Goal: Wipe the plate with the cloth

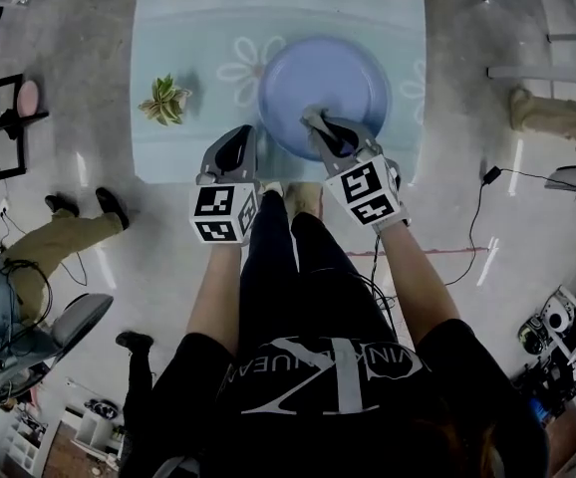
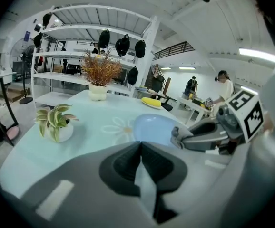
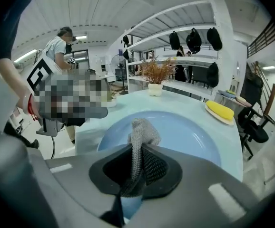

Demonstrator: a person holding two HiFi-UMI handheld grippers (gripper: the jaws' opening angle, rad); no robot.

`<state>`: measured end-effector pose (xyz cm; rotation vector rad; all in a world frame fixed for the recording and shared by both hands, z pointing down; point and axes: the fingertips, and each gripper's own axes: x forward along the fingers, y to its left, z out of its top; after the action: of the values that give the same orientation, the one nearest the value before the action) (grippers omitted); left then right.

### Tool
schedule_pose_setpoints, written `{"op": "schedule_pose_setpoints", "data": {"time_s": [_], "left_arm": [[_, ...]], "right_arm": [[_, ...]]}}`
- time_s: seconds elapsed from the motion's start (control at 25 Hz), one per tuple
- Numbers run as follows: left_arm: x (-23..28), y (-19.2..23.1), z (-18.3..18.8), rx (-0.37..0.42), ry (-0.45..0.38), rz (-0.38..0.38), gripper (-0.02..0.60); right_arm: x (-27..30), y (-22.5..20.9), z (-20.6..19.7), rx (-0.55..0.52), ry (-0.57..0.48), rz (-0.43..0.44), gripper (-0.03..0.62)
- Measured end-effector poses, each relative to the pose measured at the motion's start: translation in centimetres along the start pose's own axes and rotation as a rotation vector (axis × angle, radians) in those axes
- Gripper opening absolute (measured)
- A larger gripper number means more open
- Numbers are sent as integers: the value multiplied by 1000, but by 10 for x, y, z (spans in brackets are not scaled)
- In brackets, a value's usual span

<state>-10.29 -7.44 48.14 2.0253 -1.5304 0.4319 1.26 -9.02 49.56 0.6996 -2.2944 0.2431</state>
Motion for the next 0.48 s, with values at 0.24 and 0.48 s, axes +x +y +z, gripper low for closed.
{"op": "schedule_pose_setpoints", "data": {"time_s": [0.24,0.48], "left_arm": [[12,8,-1,-14,22,-20,0],[17,6,0,-32,30,-55,0]], "right_arm": [[32,3,17,-72,32,41,44],[57,3,30,-127,62,71,44]]}}
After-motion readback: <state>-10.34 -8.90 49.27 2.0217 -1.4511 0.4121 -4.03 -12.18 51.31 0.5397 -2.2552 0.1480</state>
